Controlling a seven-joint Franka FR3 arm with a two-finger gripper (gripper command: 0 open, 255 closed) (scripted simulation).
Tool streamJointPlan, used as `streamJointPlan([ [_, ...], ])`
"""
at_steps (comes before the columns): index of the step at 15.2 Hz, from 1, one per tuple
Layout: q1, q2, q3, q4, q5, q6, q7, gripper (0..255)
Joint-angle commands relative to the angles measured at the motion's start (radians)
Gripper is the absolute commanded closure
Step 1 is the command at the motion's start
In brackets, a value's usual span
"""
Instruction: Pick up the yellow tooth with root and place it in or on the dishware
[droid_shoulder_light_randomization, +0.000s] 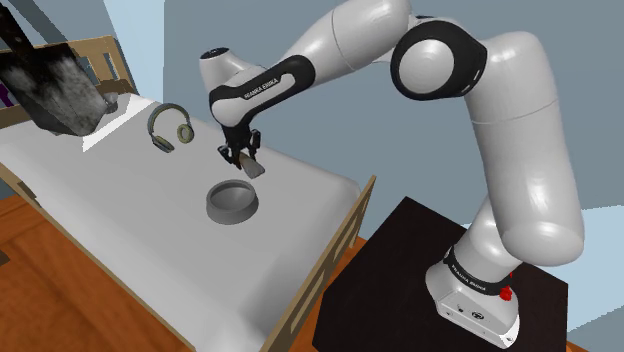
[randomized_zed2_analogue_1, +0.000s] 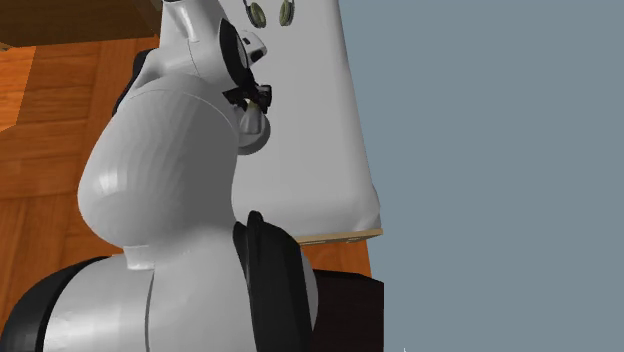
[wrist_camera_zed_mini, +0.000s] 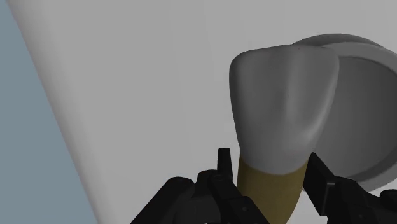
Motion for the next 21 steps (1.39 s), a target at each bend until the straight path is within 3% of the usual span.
streamJointPlan([
  [1,0.033,0.025,0.007,0.043,-0.002,-0.023,0.036,255],
  [4,0.082,0.074,0.016,0.129,-0.004,-0.068,0.083,255],
  [21,0.088,0.181,0.006,0.113,-0.02,0.054,0.106,255],
])
